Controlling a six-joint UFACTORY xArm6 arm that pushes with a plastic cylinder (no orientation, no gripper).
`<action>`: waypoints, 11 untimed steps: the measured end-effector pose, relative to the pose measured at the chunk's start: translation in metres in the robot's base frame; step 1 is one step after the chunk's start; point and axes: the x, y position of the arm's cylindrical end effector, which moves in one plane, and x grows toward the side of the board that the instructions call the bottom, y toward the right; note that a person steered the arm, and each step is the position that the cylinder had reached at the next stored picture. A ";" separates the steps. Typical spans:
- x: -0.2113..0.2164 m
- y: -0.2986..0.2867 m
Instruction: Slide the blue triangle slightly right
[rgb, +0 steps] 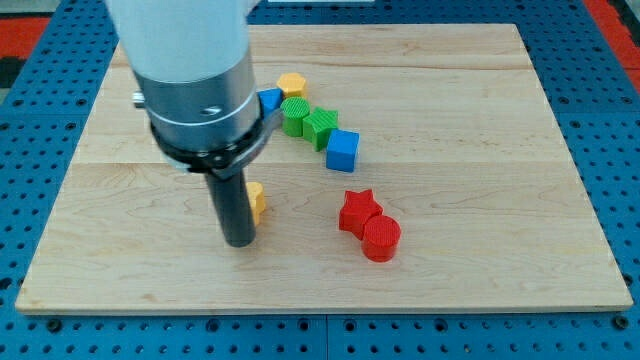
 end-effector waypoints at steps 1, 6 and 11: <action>-0.004 -0.048; -0.196 -0.074; -0.196 0.054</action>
